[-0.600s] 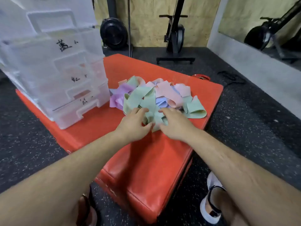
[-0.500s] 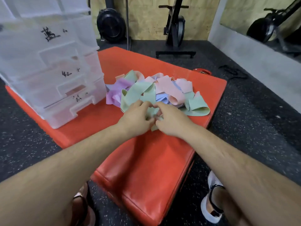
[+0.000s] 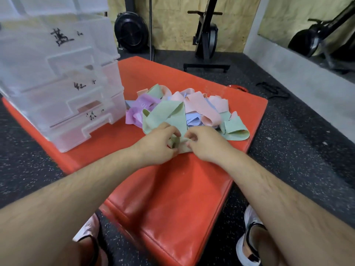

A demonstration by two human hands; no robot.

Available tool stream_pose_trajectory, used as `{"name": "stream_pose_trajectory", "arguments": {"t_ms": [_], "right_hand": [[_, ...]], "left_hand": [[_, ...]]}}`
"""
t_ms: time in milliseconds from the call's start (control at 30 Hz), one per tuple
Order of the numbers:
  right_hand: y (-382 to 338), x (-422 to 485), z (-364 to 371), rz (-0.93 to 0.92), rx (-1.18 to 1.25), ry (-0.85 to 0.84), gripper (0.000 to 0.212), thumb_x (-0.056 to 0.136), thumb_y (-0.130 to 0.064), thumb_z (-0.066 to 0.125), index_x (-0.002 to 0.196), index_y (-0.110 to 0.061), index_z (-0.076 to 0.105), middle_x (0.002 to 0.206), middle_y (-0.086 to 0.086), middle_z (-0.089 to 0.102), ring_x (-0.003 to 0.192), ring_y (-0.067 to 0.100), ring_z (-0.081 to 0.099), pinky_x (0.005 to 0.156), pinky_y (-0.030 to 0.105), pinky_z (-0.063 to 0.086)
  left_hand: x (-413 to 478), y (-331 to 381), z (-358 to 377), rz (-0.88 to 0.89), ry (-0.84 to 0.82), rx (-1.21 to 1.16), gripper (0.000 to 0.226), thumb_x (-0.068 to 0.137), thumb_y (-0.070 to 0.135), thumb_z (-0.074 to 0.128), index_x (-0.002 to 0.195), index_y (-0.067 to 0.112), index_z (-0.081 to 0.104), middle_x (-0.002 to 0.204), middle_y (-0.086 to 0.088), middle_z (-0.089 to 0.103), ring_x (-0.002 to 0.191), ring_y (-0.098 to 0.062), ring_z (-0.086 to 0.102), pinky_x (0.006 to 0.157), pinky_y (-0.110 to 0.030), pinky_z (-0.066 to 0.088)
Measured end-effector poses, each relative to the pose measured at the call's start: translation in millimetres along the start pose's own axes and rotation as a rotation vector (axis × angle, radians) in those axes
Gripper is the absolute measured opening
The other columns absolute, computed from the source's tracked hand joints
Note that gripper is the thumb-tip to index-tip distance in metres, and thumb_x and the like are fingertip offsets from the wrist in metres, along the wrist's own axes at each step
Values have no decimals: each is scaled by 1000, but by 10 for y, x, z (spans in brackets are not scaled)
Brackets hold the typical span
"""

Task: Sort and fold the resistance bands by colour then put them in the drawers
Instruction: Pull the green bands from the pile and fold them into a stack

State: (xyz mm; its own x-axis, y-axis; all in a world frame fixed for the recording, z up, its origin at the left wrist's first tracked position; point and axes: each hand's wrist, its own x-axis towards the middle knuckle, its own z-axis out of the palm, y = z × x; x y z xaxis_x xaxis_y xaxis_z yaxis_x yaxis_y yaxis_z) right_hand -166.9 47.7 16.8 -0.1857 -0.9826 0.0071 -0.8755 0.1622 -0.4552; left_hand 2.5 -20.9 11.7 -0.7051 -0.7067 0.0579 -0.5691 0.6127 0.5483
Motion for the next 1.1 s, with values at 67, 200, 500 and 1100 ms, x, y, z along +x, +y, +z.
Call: {"name": "stream_pose_trajectory", "arguments": {"t_ms": [67, 200, 500, 1100], "right_hand": [[-42, 50, -104, -3, 135, 106, 6, 93, -24, 65, 96, -26, 69, 90, -11, 65, 82, 8, 58, 76, 29, 46], [-242, 68, -402, -59, 554, 297, 13, 92, -14, 68, 92, -26, 71, 88, -17, 69, 73, -9, 60, 72, 8, 42], [-498, -33, -757, -120, 955, 476, 15, 93, -12, 72, 108, -12, 75, 94, -2, 74, 74, 0, 64, 65, 14, 50], [-489, -232, -456, -108, 637, 446, 9, 91, -20, 72, 97, -18, 65, 95, -11, 69, 72, 1, 64, 70, 15, 49]], "left_hand": [[-14, 63, -128, 14, 14, -30, 54, 79, 24, 72, 129, 26, 52, 120, 4, 50, 109, -13, 54, 95, -29, 47], [-53, 188, -422, 44, 162, -342, 58, 82, 12, 72, 129, 40, 52, 115, 13, 58, 97, -3, 61, 75, -15, 53], [-14, 338, -512, -14, 413, -502, 14, 88, 20, 74, 97, 21, 64, 90, 1, 69, 74, -8, 64, 66, -21, 53], [-201, 403, -680, -35, 561, -782, 13, 89, 17, 73, 97, 8, 68, 91, -14, 70, 68, -15, 63, 61, -25, 54]]}}
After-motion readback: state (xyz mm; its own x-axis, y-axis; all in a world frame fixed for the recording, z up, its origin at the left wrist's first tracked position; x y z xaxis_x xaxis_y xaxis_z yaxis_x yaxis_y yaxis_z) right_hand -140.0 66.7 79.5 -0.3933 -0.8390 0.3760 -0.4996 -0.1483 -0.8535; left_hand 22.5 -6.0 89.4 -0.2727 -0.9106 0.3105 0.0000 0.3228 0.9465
